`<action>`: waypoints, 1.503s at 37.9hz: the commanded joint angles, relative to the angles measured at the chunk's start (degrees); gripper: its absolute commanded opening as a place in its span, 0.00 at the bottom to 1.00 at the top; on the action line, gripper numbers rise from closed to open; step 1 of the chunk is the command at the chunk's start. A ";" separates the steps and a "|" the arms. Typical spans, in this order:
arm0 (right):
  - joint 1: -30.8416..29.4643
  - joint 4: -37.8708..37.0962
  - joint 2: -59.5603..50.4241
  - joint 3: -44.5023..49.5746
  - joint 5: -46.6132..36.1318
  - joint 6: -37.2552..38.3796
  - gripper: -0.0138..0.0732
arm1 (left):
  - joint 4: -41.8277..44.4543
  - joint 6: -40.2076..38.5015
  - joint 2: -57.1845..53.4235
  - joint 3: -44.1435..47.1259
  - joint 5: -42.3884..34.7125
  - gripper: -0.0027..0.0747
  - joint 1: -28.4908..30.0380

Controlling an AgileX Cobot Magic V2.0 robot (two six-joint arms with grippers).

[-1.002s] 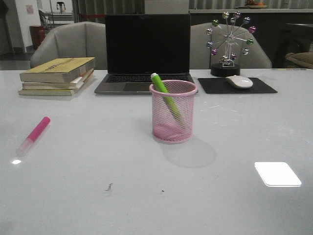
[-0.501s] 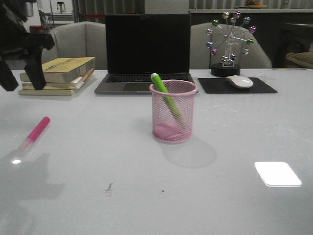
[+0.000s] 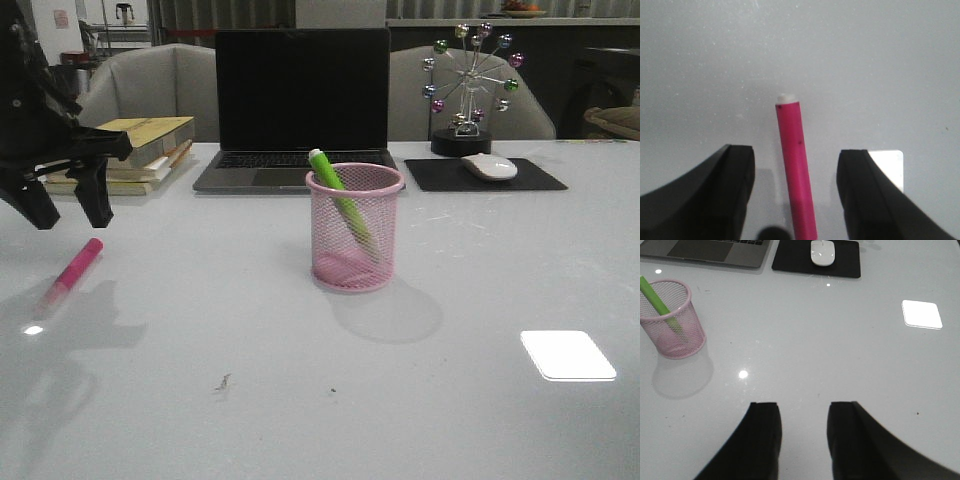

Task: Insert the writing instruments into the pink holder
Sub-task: 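Lower the left gripper onto the pink marker and close on it, then lift the pink marker and swing it over the pink mesh holder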

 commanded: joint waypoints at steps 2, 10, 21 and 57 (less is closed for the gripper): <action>-0.28 -0.58 -0.09 -1.55 -3.11 -0.45 0.58 | -0.63 0.12 -2.30 -1.78 -3.84 0.60 -0.40; -0.28 -0.64 -0.09 -1.55 -2.70 -0.45 0.58 | -0.63 0.12 -2.29 -1.78 -6.59 0.60 -0.40; -0.28 -0.82 -0.09 -1.55 -2.70 -0.45 0.58 | -0.75 0.12 0.48 -1.78 -5.72 0.60 -0.40; -0.28 -1.72 -0.09 -1.55 -2.70 -0.45 0.58 | -1.31 0.12 6.72 -2.22 1.49 0.16 -0.46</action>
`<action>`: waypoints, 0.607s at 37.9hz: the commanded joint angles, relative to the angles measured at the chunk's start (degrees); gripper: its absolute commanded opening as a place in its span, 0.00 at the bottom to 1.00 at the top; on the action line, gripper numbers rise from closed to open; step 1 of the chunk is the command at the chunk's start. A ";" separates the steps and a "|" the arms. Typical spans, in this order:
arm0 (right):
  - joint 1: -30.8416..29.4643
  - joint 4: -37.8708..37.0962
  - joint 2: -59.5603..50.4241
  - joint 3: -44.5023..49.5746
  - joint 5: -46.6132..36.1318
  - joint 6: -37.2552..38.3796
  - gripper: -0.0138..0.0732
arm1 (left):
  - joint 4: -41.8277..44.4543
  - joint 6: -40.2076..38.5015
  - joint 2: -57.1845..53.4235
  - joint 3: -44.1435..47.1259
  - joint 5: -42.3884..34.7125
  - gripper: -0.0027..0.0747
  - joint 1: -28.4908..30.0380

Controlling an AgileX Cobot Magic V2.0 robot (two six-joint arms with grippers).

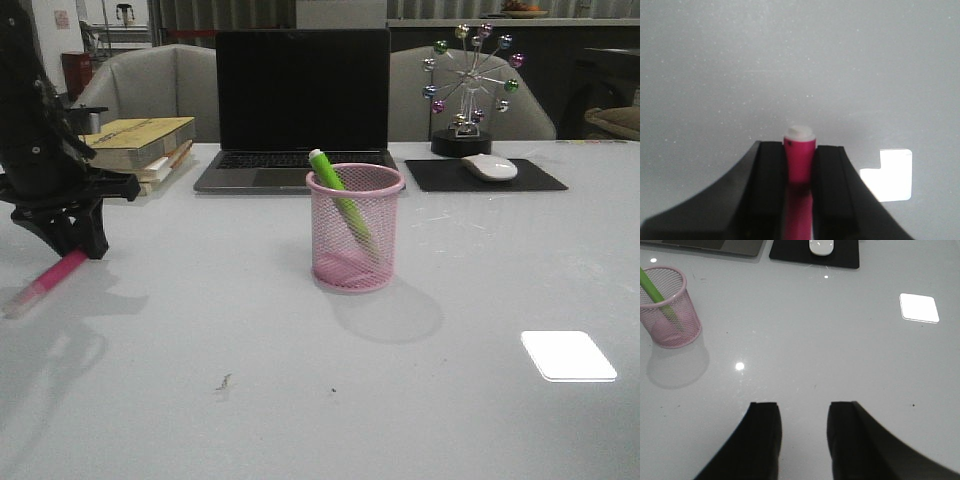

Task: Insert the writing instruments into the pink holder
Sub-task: 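Lift the pink marker and swing it over the pink mesh holder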

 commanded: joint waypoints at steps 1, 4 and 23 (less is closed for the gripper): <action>-0.28 -0.58 -0.09 -1.55 -4.15 -0.45 0.58 | -1.84 -0.14 -0.92 -0.43 3.02 0.16 -0.56; -0.28 -0.58 -0.09 -1.55 -4.15 -0.45 0.58 | -1.89 0.66 -2.11 -1.80 2.78 0.16 -0.93; -0.28 -0.57 -0.09 -1.55 -4.08 -0.45 0.58 | -3.10 3.70 -17.53 -8.94 -12.82 0.16 -9.76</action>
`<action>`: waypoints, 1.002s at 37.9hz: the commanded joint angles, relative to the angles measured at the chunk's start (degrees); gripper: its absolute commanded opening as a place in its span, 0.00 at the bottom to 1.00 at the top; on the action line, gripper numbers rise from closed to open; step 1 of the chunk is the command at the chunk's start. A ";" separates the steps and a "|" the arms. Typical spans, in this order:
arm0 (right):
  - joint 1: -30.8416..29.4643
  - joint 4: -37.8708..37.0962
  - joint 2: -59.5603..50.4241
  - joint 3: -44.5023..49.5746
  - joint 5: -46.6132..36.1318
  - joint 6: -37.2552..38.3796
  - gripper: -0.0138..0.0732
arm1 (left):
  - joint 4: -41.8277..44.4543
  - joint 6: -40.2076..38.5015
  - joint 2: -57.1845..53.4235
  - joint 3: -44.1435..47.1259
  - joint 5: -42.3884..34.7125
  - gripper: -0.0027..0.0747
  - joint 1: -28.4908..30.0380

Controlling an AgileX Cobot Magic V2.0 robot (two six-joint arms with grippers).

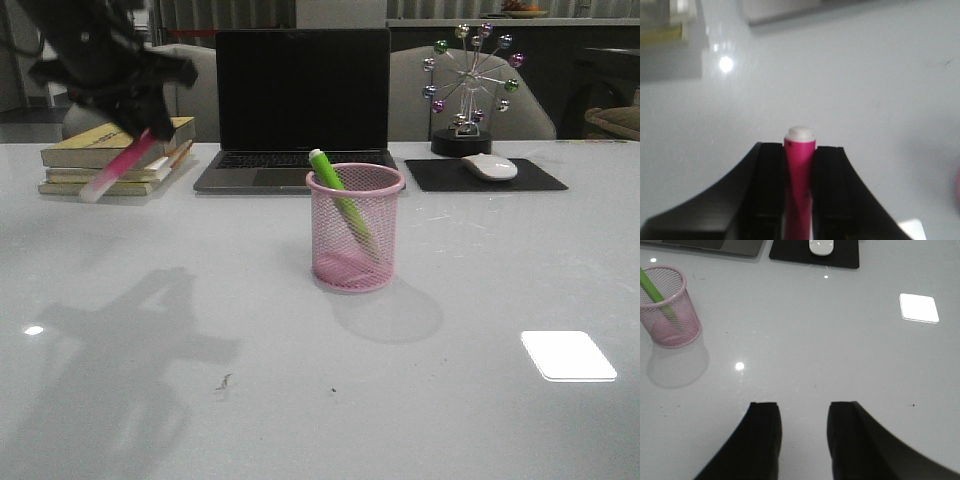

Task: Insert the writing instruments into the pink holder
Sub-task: 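Lift the pink marker and swing it over the pink mesh holder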

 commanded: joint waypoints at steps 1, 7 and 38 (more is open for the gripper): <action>-0.28 -0.57 -0.09 -1.55 -4.08 -0.45 0.58 | -1.66 0.20 -6.44 -1.86 -6.57 0.16 -2.37; -0.28 -0.57 -0.09 -1.55 -4.02 -0.45 0.58 | -5.38 0.20 -9.20 -1.02 -13.39 0.16 -5.83; -0.28 -1.79 -0.09 -1.55 -3.78 -0.45 0.58 | -8.81 0.20 -5.67 17.44 -65.37 0.16 -25.58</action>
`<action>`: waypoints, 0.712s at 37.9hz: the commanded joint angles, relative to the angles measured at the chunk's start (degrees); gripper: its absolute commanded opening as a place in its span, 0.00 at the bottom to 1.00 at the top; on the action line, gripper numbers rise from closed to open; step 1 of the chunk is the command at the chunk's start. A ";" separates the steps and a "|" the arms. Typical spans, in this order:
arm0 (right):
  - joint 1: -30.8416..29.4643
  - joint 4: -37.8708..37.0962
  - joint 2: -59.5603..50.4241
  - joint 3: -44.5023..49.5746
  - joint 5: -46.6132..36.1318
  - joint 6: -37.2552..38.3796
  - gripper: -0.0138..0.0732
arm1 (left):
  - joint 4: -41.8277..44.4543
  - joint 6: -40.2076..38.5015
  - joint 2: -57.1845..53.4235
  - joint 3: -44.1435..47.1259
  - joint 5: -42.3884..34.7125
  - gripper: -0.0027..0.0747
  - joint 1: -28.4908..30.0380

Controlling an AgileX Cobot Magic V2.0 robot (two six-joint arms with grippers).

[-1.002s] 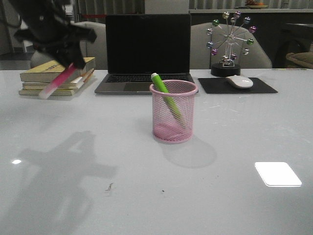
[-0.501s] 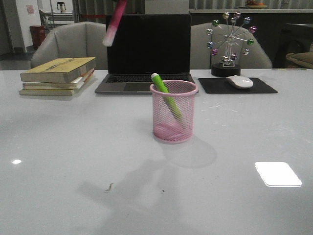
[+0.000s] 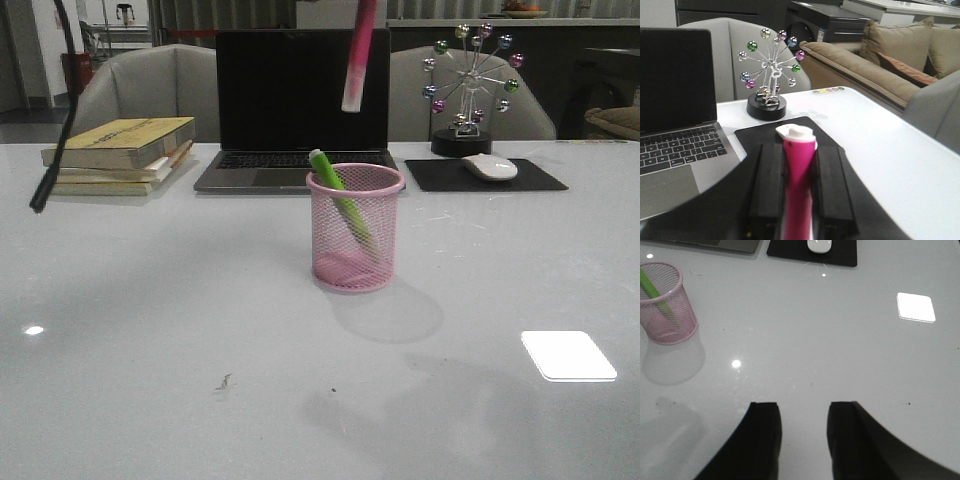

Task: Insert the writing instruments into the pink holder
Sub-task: 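Lift the pink marker and swing it over the pink mesh holder, then lower the pink marker into the holder and open the left gripper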

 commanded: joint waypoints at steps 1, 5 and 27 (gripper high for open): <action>-0.28 -0.91 -0.09 -1.55 -4.24 -0.45 0.58 | -0.44 0.11 0.96 -1.27 -9.73 0.16 -0.44; -0.28 -0.91 -0.09 -1.55 -4.24 -0.45 0.58 | -0.44 0.11 3.55 -1.27 -11.92 0.16 -0.44; -0.28 -3.21 -0.09 -1.55 -4.19 -0.45 0.58 | -0.44 0.11 4.13 -1.27 -13.55 0.38 -0.94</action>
